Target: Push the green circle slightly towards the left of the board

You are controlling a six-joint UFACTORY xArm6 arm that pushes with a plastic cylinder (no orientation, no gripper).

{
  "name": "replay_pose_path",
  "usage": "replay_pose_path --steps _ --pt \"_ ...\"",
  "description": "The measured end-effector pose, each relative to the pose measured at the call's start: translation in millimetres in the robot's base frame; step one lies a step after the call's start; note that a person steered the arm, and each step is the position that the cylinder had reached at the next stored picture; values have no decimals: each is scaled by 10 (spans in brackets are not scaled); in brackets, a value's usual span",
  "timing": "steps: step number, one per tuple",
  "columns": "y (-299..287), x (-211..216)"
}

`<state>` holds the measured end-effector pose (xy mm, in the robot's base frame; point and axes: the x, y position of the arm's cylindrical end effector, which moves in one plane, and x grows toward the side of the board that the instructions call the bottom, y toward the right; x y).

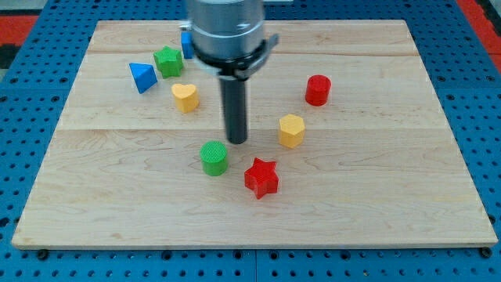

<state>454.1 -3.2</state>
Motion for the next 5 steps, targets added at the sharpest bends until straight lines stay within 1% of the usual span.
replay_pose_path --steps 1,2,3,4,5 --pt "466 -21" --pt "798 106" --pt "745 100" --pt "432 375" --pt "339 570"
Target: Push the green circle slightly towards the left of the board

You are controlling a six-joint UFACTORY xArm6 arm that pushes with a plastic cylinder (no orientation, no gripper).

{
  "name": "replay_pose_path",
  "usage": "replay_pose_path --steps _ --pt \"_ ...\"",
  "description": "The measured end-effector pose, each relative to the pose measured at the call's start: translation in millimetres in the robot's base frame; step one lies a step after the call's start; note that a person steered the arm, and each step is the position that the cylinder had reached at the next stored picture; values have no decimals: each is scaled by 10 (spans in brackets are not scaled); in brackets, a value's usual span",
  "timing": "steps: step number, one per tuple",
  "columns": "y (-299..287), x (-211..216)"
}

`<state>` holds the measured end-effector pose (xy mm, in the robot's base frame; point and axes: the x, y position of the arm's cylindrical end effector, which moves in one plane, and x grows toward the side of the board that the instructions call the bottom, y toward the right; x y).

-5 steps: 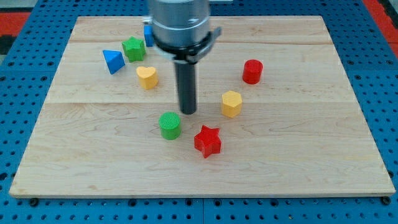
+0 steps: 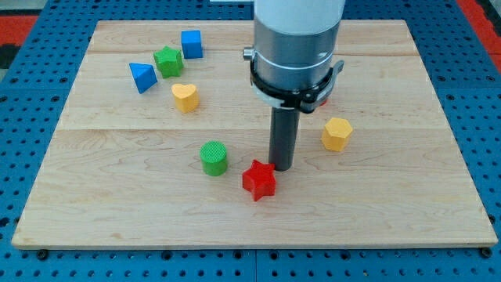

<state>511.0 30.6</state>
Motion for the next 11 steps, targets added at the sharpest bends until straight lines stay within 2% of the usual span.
replay_pose_path --steps 4,5,6,8,9,10,11 --pt "-1370 -51" --pt "-985 -291" --pt "-1498 -288" --pt "-1710 -426" --pt "-743 -701" --pt "-470 -1080" --pt "-921 -1257"
